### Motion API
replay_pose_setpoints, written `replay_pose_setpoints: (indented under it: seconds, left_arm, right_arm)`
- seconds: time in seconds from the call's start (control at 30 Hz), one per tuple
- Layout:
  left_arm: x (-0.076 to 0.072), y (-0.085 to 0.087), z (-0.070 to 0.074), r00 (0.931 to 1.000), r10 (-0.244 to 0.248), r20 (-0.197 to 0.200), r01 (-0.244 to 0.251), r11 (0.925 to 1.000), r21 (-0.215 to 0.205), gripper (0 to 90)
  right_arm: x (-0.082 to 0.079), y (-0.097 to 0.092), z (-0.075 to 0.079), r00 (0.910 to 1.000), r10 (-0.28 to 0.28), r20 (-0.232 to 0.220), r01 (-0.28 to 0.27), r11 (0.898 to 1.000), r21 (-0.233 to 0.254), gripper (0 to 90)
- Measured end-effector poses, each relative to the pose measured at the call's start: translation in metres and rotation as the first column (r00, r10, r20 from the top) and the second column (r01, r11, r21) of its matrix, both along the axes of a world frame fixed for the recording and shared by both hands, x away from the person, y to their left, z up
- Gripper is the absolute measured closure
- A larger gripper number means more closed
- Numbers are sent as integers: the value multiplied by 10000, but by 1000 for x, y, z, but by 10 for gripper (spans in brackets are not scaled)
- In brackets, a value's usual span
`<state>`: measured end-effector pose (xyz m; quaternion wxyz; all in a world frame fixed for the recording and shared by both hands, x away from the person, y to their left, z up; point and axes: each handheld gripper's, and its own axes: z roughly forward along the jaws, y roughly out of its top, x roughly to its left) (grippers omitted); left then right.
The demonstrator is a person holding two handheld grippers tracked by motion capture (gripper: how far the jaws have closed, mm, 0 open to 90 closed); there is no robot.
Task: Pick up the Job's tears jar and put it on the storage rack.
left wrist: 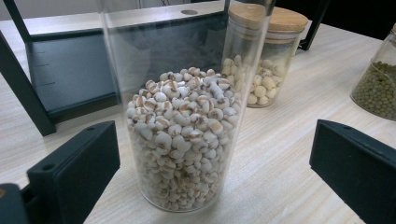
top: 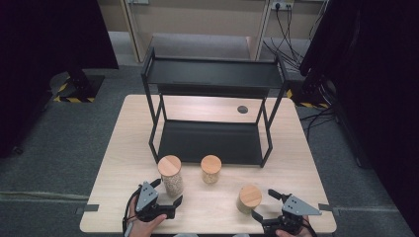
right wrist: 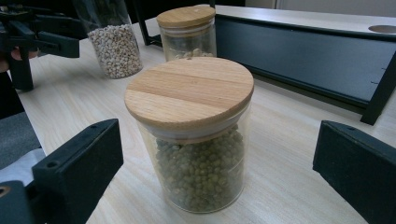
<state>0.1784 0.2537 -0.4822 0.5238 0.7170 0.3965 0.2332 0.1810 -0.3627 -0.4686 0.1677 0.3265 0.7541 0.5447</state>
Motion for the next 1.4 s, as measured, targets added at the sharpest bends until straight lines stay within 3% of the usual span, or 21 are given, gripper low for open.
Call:
replay_pose_setpoints:
  seconds: [0.83, 1.4]
  left_arm:
    - [5, -5, 4, 10000, 79, -38, -79, 9999, 75, 13]
    - [17, -8, 9, 9998, 157, -105, -156, 9999, 73, 15]
  right_arm:
    - [1, 2, 0, 9998, 202, -75, -202, 9998, -38, 20]
    - [2, 3, 0, 9997, 211, -105, -212, 9998, -32, 20]
